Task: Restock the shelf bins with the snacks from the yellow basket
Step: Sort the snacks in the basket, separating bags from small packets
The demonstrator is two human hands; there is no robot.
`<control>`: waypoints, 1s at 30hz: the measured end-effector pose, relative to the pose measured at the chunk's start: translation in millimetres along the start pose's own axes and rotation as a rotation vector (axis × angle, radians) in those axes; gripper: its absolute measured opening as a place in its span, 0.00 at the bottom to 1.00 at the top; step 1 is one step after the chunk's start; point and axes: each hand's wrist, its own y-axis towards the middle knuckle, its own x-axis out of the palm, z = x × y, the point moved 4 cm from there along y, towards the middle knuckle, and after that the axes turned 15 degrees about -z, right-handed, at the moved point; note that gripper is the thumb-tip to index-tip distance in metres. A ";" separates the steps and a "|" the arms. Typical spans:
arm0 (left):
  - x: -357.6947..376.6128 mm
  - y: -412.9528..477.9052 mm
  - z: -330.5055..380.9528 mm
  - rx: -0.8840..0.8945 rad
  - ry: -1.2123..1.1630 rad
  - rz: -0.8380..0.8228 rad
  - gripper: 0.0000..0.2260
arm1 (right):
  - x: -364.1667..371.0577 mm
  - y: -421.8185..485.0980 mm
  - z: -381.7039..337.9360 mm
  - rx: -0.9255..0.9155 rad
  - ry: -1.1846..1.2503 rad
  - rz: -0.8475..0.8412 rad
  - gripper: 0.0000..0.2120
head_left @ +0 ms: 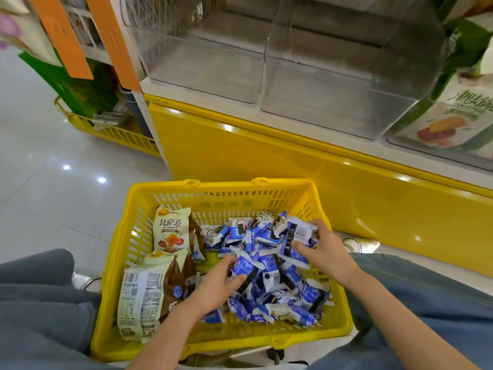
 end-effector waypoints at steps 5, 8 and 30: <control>-27.2 11.9 12.7 0.043 -0.130 0.129 0.17 | 5.7 39.5 -12.5 0.018 0.228 0.003 0.27; -39.7 16.3 11.2 0.065 -0.230 0.243 0.10 | 22.4 61.9 -13.3 0.077 0.334 -0.039 0.30; -42.8 10.3 5.5 0.040 -0.821 0.058 0.31 | 24.5 19.9 -3.0 -0.058 -0.199 -0.221 0.32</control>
